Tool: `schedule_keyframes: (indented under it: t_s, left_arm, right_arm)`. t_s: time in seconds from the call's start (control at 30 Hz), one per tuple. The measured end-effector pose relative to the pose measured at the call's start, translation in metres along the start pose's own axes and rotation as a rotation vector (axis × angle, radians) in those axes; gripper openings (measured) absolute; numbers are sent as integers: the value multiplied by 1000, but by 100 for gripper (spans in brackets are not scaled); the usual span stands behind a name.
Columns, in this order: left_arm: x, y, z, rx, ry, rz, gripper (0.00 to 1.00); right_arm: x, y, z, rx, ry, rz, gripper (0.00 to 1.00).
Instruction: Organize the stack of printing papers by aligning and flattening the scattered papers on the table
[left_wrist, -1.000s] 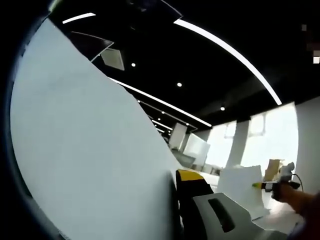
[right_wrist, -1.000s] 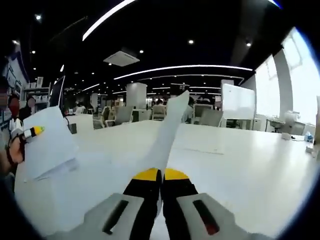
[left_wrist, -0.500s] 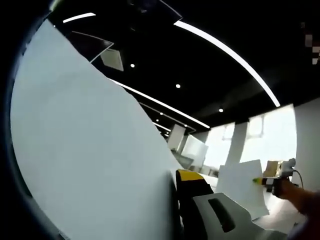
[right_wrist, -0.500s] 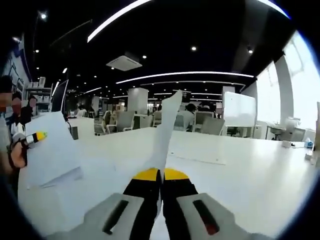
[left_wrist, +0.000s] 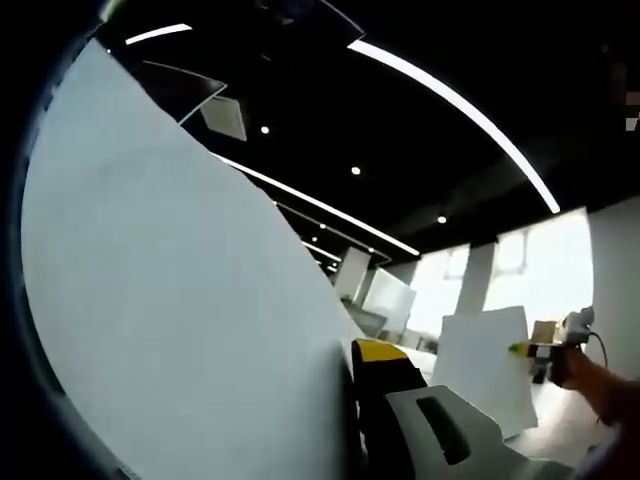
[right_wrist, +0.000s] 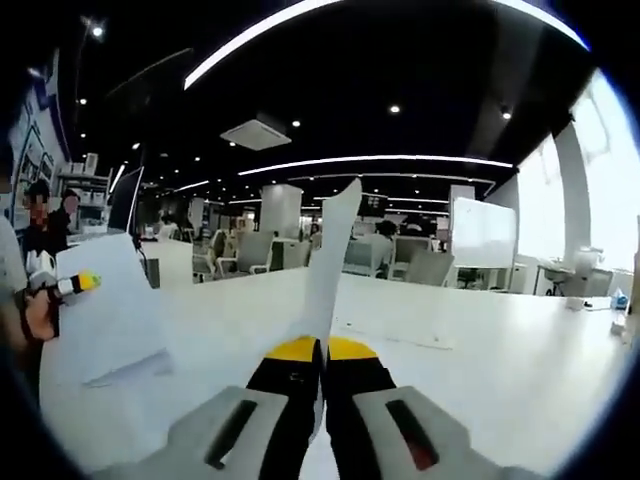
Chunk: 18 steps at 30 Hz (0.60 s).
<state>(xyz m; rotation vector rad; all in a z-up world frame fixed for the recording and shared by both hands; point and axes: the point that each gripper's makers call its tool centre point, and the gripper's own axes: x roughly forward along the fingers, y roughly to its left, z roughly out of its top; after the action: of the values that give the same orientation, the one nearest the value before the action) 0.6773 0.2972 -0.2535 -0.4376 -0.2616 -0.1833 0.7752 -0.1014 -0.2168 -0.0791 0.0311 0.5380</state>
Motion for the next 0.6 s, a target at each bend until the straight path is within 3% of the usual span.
schedule_keyframes:
  t_s: [0.13,0.27,0.6]
  left_arm:
    - [0,-1,-1,2,2,1,11]
    - [0,-1,-1,4,1,1,11]
    - [0,-1,-1,6,3,4,11]
  right_arm:
    - [1,3,5,32,10,29,0]
    - [1,4,9,5,22,27,0]
    - [-10,8,37,26,-16,39,0]
